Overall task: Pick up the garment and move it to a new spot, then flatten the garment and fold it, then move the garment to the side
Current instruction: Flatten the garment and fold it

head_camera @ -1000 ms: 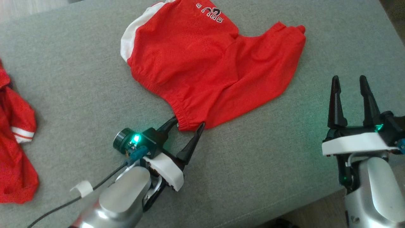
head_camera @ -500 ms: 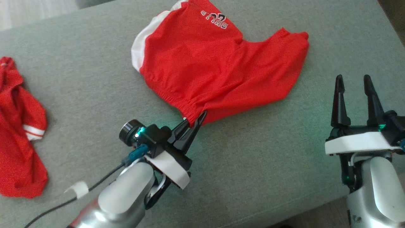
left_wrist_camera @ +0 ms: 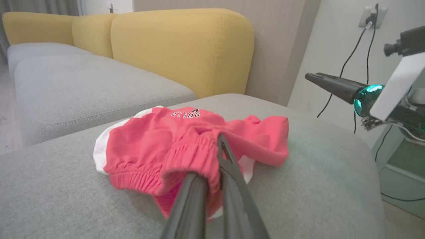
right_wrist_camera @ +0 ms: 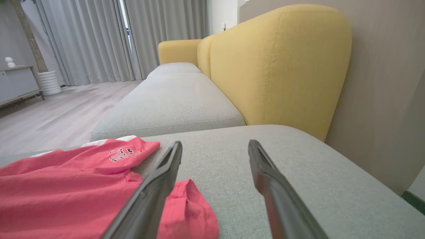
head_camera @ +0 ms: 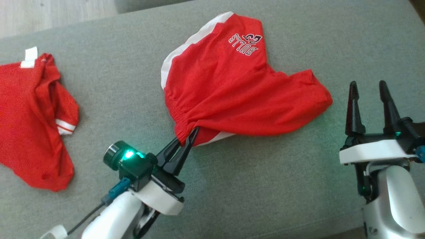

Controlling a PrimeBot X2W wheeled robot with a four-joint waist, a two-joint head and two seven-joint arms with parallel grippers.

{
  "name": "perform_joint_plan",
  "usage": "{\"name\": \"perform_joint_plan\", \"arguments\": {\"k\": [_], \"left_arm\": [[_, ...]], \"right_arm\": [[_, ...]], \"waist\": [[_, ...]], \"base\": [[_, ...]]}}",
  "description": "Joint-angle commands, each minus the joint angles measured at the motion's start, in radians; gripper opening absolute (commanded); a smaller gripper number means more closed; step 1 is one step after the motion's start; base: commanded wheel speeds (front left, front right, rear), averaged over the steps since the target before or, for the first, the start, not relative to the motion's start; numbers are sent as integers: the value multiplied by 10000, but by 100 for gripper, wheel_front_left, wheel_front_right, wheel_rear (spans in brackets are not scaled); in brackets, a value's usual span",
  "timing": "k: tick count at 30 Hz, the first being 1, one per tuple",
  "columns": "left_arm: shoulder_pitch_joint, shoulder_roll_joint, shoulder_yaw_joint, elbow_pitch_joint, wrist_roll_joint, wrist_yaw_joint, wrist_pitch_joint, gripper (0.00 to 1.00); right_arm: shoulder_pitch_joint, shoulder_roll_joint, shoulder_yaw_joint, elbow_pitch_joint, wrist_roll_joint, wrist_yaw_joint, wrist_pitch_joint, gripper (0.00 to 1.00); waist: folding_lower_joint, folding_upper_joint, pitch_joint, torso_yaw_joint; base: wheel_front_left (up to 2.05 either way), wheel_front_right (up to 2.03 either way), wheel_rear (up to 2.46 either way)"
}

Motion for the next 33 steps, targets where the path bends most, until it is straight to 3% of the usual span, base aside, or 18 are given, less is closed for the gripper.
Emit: {"name": "perform_joint_plan", "arguments": {"k": [1,9,17,18,19,20,21,27,33], "left_arm": [[-394,285,406,-235,131,19,-52,0],[-2021,912,-494,1494,-19,17,497,0],[-3311,986,-1570,3453,-624,16,1069,0],[-3381,965,-1717,3653,-704,16,1103,12],[-3429,931,-1850,3832,-782,16,1126,49],[-3479,903,-1973,3981,-815,16,1098,95],[-3518,872,-2045,4148,-829,16,1042,100],[-3498,500,-2099,4959,-880,154,525,100],[-3098,332,-1691,4839,-1109,531,65,100]], "right_arm": [[-111,-49,274,-226,-74,-9,-107,100],[-474,-49,694,-227,-48,-9,-107,100],[-613,-49,829,-190,-24,-9,-107,100],[-618,-49,821,-190,-23,-9,-107,100],[-620,-49,806,-191,-26,-9,-107,100],[-622,-49,787,-190,-34,-9,-107,100],[-621,-49,765,-188,-47,-9,-107,100],[-585,-49,594,-162,-202,-9,-107,100],[-490,-49,404,-214,-334,-9,-107,100]], "waist": [[1,0,103,-26],[1,0,641,-373],[1,0,912,-667],[1,0,915,-674],[1,0,912,-670],[1,0,903,-655],[1,0,887,-630],[1,0,639,-306],[1,0,248,159]], "base": [[0,0,0],[0,0,0],[0,0,0],[0,0,0],[0,0,0],[0,0,0],[0,0,0],[0,0,0],[0,0,0]]}}
